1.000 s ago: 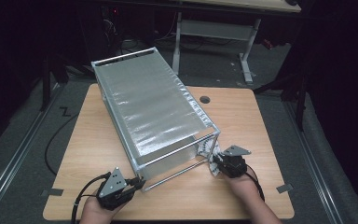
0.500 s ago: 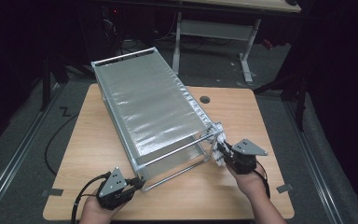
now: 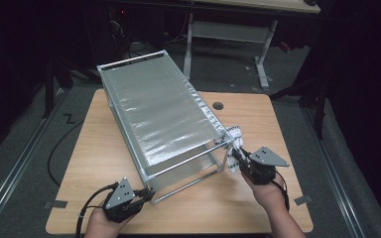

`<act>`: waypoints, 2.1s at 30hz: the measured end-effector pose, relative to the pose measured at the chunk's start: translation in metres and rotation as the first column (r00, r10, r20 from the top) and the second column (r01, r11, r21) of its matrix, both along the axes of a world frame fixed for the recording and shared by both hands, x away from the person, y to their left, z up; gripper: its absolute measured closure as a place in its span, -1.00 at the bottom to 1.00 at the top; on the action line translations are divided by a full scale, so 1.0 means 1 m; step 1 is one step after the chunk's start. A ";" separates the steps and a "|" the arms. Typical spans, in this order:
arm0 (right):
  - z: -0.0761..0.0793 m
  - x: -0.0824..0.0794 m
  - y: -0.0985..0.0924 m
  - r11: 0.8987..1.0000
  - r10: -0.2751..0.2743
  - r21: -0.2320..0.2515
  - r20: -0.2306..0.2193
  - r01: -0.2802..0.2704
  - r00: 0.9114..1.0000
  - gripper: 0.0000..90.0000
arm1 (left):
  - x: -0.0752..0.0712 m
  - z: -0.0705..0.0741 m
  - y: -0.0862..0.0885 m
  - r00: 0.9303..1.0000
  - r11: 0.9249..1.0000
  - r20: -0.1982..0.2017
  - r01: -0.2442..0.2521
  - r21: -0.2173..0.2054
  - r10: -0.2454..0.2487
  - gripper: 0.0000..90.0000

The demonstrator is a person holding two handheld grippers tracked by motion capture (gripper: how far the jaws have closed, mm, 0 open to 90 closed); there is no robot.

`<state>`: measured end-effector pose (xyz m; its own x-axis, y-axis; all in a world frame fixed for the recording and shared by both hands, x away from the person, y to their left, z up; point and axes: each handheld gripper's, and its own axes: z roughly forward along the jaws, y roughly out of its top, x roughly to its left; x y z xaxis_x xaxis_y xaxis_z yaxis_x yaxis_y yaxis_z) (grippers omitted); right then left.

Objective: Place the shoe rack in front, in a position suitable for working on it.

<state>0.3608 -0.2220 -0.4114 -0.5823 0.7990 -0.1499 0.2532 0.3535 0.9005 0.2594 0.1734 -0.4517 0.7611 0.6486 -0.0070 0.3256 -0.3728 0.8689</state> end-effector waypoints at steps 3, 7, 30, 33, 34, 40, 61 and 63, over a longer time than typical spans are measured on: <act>-0.016 0.004 0.001 0.999 0.004 -0.041 -0.051 -0.007 0.999 0.76 | 0.000 0.000 0.000 1.000 1.000 0.001 0.003 -0.001 -0.003 0.80; -0.042 0.012 0.003 0.996 0.003 -0.091 -0.152 -0.017 0.988 0.76 | 0.000 0.000 0.000 1.000 1.000 0.001 0.003 0.002 -0.003 0.80; -0.059 -0.004 -0.081 0.952 -0.306 -0.078 -0.227 0.296 0.925 0.72 | 0.016 0.000 -0.029 0.990 0.990 0.005 0.138 -0.004 -0.138 0.80; -0.062 -0.013 -0.091 0.943 -0.333 -0.097 -0.245 0.319 0.911 0.70 | 0.020 0.000 -0.040 0.986 0.986 0.007 0.167 -0.004 -0.167 0.80; -0.063 -0.016 -0.094 0.939 -0.343 -0.106 -0.253 0.327 0.904 0.69 | 0.021 0.000 -0.043 0.985 0.985 0.009 0.172 -0.001 -0.172 0.80; -0.080 -0.024 -0.103 0.938 -0.348 -0.120 -0.334 0.326 0.876 0.27 | 0.026 0.000 -0.058 0.978 0.979 0.019 0.205 0.006 -0.205 0.80; -0.023 -0.016 -0.030 0.990 -0.126 0.058 -0.064 0.129 0.990 0.21 | 0.001 0.000 -0.047 0.977 0.977 0.019 0.212 0.007 -0.212 0.80; -0.023 -0.010 -0.022 0.991 -0.117 0.055 -0.065 0.120 0.991 0.34 | -0.004 0.000 -0.045 0.978 0.979 0.017 0.206 0.007 -0.206 0.80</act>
<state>0.3505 -0.2443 -0.4349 -0.4898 0.8692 -0.0672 0.3461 0.2647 0.9001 0.2558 0.1279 -0.4519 0.8784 0.4778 0.0108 0.2260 -0.4352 0.8715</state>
